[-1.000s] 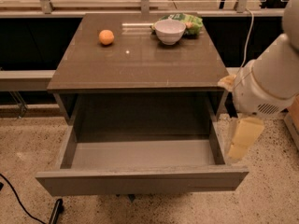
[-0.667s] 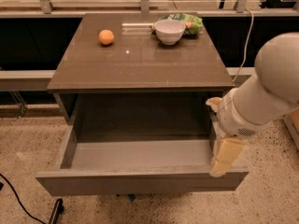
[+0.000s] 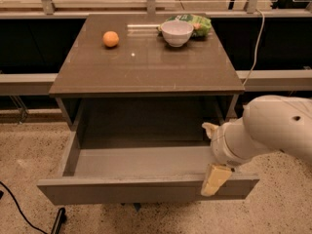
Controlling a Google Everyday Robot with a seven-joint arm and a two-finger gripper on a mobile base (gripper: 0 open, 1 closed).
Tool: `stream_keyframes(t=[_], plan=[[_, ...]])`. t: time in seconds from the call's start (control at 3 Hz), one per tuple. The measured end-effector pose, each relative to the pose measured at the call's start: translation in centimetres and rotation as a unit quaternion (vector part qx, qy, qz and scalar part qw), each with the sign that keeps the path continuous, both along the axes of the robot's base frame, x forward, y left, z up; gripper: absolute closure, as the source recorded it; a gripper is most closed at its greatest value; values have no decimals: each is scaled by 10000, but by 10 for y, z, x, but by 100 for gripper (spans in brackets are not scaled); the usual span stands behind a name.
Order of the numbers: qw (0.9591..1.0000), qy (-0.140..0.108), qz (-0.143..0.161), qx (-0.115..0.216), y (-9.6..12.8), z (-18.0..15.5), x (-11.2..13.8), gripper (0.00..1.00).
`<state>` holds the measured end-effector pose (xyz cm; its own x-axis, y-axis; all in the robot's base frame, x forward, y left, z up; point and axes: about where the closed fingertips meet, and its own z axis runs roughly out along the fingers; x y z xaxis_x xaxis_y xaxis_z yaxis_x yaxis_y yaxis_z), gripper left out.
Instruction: Close top drawer
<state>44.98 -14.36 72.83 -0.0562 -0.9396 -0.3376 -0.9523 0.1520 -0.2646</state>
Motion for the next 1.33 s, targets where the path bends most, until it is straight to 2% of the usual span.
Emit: stream_keyframes(t=[0.33, 0.67, 1.0, 1.33], plan=[[9999, -10, 119, 26, 7, -22, 3, 9], [9995, 121, 290, -50, 14, -40, -2, 11], [9994, 155, 289, -147, 14, -49, 3, 12], [9995, 107, 217, -213, 15, -50, 17, 21]])
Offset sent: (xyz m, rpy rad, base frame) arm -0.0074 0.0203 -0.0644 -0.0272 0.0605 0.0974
